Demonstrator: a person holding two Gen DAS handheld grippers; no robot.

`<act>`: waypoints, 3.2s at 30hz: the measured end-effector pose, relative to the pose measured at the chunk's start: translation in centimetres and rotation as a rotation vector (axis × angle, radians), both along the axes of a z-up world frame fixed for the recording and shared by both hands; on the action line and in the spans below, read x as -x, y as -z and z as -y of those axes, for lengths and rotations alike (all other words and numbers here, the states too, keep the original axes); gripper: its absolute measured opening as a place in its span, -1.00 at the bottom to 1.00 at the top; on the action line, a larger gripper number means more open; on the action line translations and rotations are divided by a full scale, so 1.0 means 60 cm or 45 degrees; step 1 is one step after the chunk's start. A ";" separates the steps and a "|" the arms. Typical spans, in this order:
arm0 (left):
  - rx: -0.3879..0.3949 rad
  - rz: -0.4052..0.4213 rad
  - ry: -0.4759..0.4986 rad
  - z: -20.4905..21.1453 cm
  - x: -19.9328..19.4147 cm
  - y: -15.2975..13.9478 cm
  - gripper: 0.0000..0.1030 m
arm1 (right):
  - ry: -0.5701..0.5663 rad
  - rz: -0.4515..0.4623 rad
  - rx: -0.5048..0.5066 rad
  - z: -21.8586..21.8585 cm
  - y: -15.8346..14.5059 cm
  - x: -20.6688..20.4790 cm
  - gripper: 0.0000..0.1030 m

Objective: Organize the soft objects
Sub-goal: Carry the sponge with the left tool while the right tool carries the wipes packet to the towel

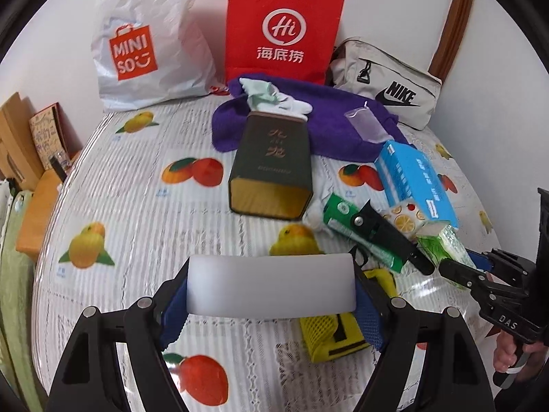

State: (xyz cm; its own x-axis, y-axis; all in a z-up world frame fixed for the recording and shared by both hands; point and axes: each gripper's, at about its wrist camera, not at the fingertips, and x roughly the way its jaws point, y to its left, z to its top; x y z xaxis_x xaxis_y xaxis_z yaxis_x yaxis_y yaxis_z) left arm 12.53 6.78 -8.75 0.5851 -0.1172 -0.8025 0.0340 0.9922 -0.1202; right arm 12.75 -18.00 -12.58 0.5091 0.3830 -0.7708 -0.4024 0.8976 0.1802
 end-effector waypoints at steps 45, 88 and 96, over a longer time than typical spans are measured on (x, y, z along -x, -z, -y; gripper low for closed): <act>-0.051 0.091 0.002 0.017 -0.288 -0.104 0.55 | 0.164 0.089 -0.024 0.052 -0.112 -0.309 -0.37; -0.025 -0.174 0.014 0.027 -0.459 0.052 0.56 | 0.097 -0.197 0.148 0.040 0.055 -0.477 -0.31; -0.019 -0.191 0.014 0.029 -0.461 0.055 0.56 | 0.115 -0.181 0.129 0.046 0.051 -0.480 0.01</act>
